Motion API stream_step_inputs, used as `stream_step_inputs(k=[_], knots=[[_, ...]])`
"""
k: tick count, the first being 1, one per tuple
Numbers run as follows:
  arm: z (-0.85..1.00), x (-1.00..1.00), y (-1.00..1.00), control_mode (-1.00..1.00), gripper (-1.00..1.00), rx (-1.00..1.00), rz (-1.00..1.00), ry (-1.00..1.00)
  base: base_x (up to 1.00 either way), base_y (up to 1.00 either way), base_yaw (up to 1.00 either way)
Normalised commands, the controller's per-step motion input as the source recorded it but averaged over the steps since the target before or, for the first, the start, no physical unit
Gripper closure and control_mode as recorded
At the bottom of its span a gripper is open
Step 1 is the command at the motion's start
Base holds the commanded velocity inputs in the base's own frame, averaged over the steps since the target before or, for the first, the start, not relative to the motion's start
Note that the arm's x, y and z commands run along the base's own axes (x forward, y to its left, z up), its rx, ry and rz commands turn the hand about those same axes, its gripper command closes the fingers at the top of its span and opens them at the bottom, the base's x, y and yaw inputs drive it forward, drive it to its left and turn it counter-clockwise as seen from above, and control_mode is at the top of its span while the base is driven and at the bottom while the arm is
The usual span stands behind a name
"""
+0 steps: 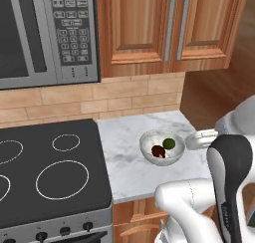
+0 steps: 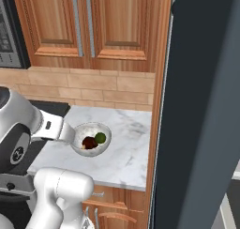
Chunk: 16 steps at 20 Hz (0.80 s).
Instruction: Take the potato, steak, and lime from the freezer and place them in the bowl on the counter.
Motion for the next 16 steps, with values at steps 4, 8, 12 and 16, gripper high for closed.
stream_step_inputs(k=[4, 8, 12, 16], knots=[[0.36, -0.13, 0.0, -1.0, -1.0, 0.0, 0.0, -0.06, 0.0, 0.0, 0.0], [0.35, -0.04, 0.0, -1.0, -1.0, 0.0, 0.0, 0.0, 0.0, 0.0, 0.0], [0.39, -0.09, 0.0, -1.0, -1.0, 0.0, 0.0, 0.04, 0.0, 0.0, 0.0], [0.27, -0.32, 0.0, -1.0, -1.0, 0.0, 0.0, 0.03, 0.0, 0.0, 0.0]])
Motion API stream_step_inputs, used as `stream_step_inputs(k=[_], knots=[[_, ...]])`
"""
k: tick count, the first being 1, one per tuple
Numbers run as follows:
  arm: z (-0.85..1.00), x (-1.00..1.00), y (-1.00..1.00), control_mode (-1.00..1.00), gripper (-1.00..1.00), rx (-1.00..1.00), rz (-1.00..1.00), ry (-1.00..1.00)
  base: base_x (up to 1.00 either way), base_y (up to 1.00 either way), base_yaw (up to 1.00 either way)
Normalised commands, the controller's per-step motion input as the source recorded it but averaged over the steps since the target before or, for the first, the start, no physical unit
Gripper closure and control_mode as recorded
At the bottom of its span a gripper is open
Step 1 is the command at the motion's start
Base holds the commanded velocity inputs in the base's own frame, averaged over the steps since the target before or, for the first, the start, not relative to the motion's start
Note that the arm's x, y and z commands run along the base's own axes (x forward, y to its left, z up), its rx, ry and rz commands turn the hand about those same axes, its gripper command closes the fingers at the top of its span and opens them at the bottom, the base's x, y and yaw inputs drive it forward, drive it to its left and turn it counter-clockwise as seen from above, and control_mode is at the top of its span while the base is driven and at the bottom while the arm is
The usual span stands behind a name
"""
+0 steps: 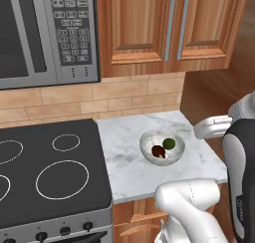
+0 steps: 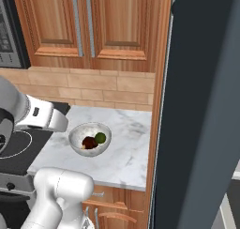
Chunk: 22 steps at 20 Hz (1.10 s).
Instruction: Take the potato, steak, and lime from the freezer and place them in the bowl on the counter.
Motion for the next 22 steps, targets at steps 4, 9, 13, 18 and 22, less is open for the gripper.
stream_step_inputs(k=[4, 9, 13, 18, 22], knots=[[0.12, -0.51, 0.0, -1.0, -1.0, 0.0, 0.0, 0.0, 0.0, 0.0, 0.0], [0.02, -0.3, 0.0, -1.0, -1.0, 0.0, 0.0, 0.0, 0.0, 0.0, 0.0], [0.01, 0.0, 0.0, 1.0, -1.0, 0.0, 0.0, 0.0, -0.24, 0.0, 0.0], [0.0, 0.0, 0.0, 1.0, -1.0, 0.0, 0.0, 0.0, -0.99, 0.0, 0.0], [0.0, 0.0, 0.0, 1.0, -1.0, 0.0, 0.0, 0.0, -1.0, 0.0, 0.0]])
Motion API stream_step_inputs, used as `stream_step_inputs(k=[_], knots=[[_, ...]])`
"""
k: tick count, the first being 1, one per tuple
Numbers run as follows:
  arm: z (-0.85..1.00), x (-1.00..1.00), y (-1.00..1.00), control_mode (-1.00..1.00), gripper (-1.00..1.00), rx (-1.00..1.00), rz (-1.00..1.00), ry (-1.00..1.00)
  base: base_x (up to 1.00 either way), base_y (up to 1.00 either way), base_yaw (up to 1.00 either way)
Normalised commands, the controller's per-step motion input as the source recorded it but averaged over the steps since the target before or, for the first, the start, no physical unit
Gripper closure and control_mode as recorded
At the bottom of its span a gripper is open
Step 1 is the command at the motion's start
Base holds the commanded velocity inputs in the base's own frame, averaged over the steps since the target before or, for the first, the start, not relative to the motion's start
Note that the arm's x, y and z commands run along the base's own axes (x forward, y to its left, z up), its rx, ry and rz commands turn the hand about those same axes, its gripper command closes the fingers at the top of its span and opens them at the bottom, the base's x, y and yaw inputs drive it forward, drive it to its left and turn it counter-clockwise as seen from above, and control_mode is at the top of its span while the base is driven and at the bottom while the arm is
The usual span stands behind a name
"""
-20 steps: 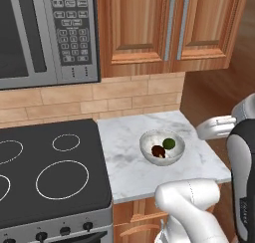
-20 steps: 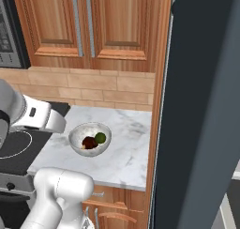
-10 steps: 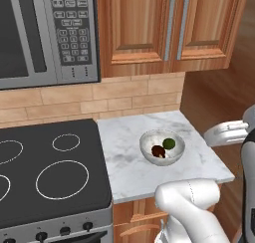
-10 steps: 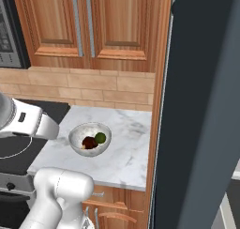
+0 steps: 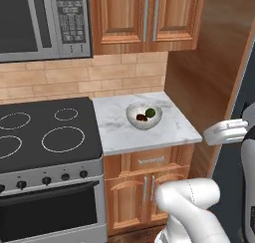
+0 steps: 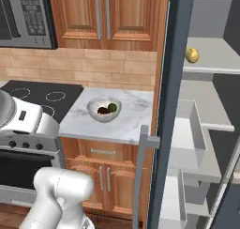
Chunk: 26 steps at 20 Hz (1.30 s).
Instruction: Take the potato, steak, and lime from the freezer and place them in the bowl on the counter.
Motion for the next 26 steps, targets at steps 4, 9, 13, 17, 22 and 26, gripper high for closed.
stream_step_inputs(k=[4, 9, 13, 17, 22, 26], knots=[[0.0, 0.0, 0.0, 1.0, -1.0, 0.0, 0.0, 0.0, -1.0, 0.0, 0.0], [0.0, 0.0, 0.0, 1.0, -1.0, 0.0, 0.0, 0.0, -1.0, -0.03, 0.0], [0.0, 0.0, 0.0, 1.0, -1.0, 0.0, 0.0, 0.0, -0.61, -0.54, -0.02], [0.0, 0.0, 0.0, 1.0, -1.0, 0.0, 0.0, 0.0, -0.02, -0.88, -0.02], [0.0, 0.0, 0.0, 1.0, -1.0, 0.0, 0.0, 0.0, 0.0, -1.0, -0.01], [0.0, 0.0, 0.0, 1.0, -1.0, 0.0, 0.0, 0.0, 0.0, -1.0, 0.0]])
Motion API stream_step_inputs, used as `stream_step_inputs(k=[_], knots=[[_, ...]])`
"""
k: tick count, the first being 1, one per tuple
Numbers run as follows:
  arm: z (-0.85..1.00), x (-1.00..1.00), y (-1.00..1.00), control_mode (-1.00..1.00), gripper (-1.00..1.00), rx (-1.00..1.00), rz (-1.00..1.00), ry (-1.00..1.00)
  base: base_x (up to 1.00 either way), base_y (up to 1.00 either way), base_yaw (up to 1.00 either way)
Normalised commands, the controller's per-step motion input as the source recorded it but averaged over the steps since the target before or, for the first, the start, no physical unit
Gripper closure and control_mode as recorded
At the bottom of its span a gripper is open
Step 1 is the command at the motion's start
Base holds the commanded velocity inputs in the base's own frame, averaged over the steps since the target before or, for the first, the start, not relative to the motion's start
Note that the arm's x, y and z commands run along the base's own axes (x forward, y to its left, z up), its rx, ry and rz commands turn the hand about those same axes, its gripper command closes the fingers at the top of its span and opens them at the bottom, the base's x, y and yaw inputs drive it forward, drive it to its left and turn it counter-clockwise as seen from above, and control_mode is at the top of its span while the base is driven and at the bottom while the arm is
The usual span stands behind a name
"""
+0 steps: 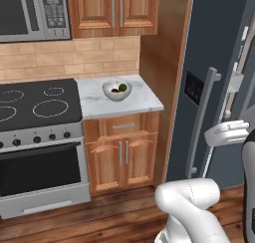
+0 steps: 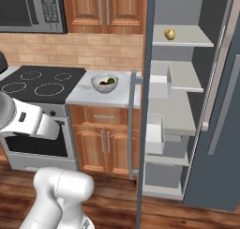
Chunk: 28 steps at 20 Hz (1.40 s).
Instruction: Take the potato, steak, and lime from the freezer and place them in the bowl on the counter.
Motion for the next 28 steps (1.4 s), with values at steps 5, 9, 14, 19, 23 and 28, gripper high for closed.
stream_step_inputs(k=[5, 9, 14, 19, 23, 28], knots=[[0.0, 0.0, 0.0, 1.0, -1.0, 0.0, 0.0, 0.0, 0.15, -0.66, 0.01], [0.0, 0.0, 0.0, 1.0, -1.0, 0.0, 0.0, 0.0, 0.21, 0.0, 0.02], [0.0, 0.0, 0.0, 1.0, -1.0, 0.0, 0.0, 0.0, 0.04, -0.48, 0.06], [0.0, 0.0, 0.0, 1.0, -1.0, 0.0, 0.0, 0.0, 0.12, -0.93, 0.11], [0.0, 0.0, 0.0, 1.0, -1.0, 0.0, 0.0, 0.0, 0.15, -0.93, 0.11], [0.0, 0.0, 0.0, 1.0, -1.0, 0.0, 0.0, 0.0, 0.23, -0.83, 0.07]])
